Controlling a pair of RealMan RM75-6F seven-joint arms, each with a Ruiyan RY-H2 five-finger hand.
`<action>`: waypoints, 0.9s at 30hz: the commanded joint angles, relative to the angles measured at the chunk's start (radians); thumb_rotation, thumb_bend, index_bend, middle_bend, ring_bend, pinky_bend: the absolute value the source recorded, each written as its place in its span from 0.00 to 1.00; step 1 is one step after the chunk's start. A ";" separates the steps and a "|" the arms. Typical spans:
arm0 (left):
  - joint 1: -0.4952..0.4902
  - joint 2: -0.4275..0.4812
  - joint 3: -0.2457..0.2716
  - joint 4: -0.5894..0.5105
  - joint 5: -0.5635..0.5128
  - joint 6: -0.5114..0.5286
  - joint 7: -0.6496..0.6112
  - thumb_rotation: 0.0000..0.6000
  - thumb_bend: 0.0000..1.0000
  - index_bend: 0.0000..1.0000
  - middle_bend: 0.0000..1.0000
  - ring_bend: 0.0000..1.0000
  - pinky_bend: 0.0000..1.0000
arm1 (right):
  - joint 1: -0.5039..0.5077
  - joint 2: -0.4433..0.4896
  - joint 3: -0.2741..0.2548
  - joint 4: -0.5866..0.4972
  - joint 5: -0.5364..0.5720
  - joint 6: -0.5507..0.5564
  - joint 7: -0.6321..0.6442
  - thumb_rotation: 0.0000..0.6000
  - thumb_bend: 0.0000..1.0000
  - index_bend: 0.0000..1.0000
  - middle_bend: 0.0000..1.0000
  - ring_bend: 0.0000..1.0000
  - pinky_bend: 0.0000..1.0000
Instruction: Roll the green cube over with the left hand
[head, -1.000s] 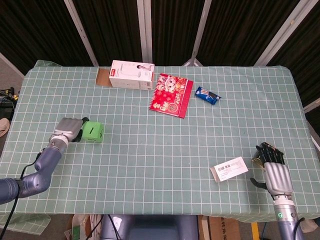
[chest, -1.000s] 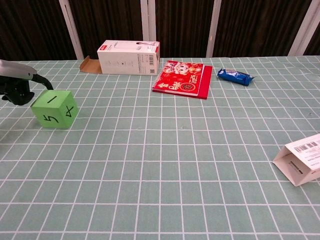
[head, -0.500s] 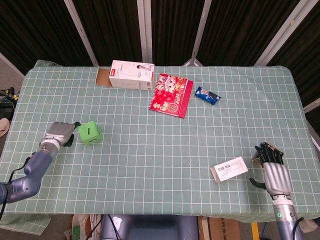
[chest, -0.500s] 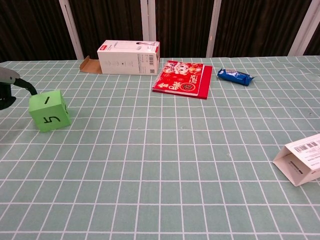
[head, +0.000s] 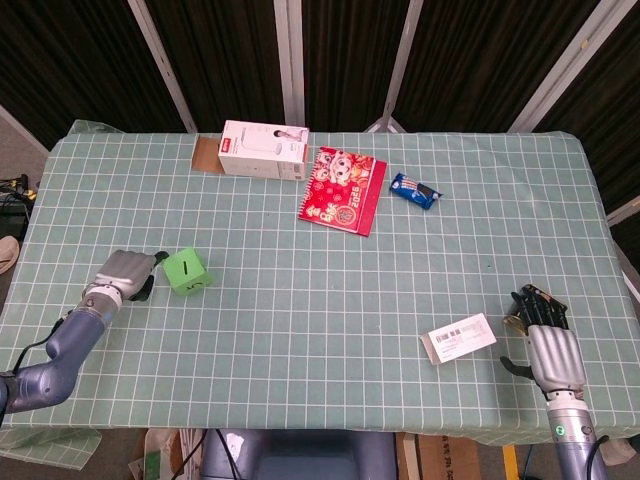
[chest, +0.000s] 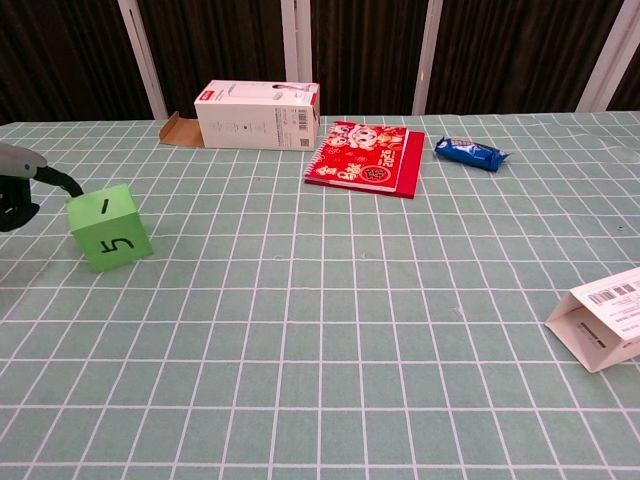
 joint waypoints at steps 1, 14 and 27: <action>0.010 0.009 0.007 -0.016 0.025 -0.004 -0.011 1.00 0.91 0.17 0.82 0.75 0.83 | 0.001 0.000 0.000 -0.001 0.000 -0.001 0.000 1.00 0.19 0.08 0.01 0.00 0.02; 0.062 0.043 0.025 -0.055 0.146 0.007 -0.060 1.00 0.91 0.17 0.82 0.75 0.83 | 0.006 -0.005 -0.002 -0.001 0.004 -0.010 -0.005 1.00 0.19 0.08 0.01 0.00 0.02; 0.070 0.019 0.021 -0.081 0.217 0.012 -0.061 1.00 0.91 0.17 0.82 0.75 0.83 | 0.006 -0.005 -0.001 0.000 0.011 -0.010 -0.006 1.00 0.19 0.08 0.01 0.00 0.02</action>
